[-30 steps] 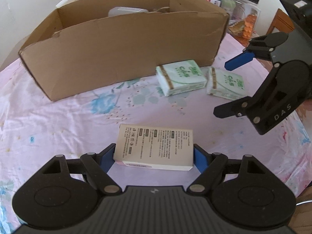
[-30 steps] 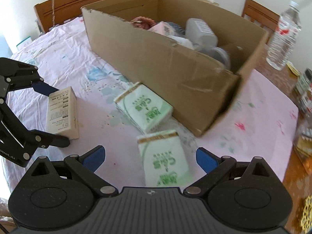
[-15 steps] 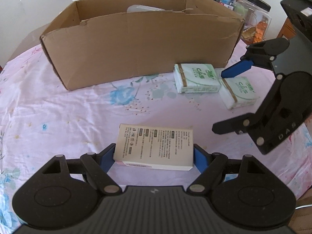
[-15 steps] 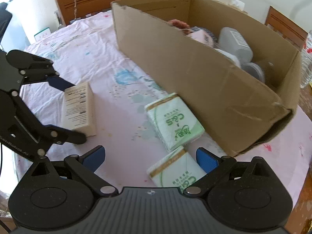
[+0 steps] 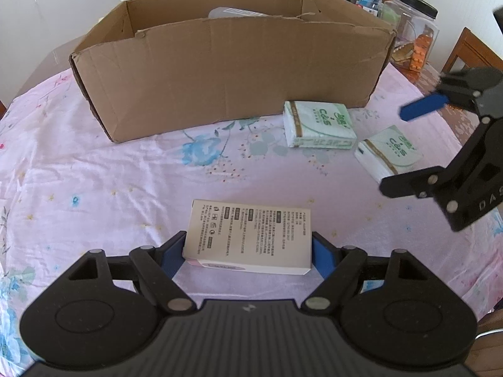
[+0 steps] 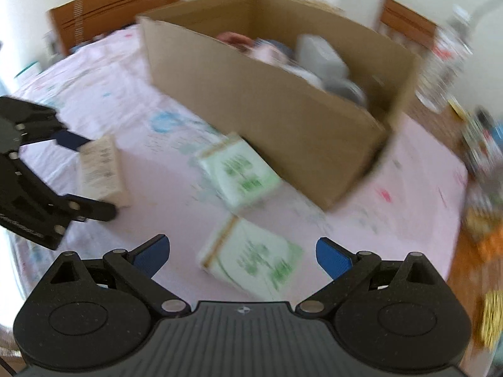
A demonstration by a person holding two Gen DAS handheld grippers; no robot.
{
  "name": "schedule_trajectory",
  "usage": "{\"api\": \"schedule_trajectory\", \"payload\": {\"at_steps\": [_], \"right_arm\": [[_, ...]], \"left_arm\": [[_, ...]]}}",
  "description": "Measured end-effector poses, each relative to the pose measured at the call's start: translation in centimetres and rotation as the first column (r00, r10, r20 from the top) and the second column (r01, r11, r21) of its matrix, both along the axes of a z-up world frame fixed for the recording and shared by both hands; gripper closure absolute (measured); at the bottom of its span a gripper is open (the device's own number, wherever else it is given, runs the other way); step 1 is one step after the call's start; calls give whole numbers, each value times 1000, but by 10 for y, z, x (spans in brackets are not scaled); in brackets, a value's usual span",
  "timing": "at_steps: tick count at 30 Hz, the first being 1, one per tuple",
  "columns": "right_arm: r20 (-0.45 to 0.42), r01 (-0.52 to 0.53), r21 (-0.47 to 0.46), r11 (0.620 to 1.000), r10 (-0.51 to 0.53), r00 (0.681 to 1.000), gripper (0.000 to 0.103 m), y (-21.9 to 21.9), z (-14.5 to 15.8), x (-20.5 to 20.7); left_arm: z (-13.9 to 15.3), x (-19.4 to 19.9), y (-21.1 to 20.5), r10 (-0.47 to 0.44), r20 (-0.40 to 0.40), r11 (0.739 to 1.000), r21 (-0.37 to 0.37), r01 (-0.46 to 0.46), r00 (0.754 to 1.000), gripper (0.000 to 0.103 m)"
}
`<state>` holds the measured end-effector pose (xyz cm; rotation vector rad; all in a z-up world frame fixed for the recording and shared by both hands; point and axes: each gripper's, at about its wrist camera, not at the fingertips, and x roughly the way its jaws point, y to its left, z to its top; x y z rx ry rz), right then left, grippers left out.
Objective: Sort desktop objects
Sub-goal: 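Hold the carton in the left gripper while the right grasps a green C&S tissue pack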
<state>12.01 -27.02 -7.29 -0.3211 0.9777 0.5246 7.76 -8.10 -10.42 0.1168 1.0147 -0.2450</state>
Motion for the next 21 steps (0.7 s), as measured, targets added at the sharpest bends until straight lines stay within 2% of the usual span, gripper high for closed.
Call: {"api": "schedule_trajectory", "payload": {"at_steps": [5, 14, 20, 21], "right_arm": [[-56, 109, 24, 994, -107, 993, 2, -10, -14, -6], [-42, 135, 7, 991, -135, 990, 3, 8, -21, -6], [-34, 161, 3, 987, -160, 986, 10, 12, -19, 0], [-30, 166, 1, 986, -166, 986, 14, 11, -18, 1]], "left_arm": [[0, -1, 0, -2, -2, 1000, -2, 2, 1000, 23], [1, 5, 2, -12, -6, 1000, -10, 12, 1000, 23], [1, 9, 5, -21, -5, 1000, -21, 20, 1000, 23], [1, 10, 5, -22, -6, 999, -23, 22, 1000, 23]]}}
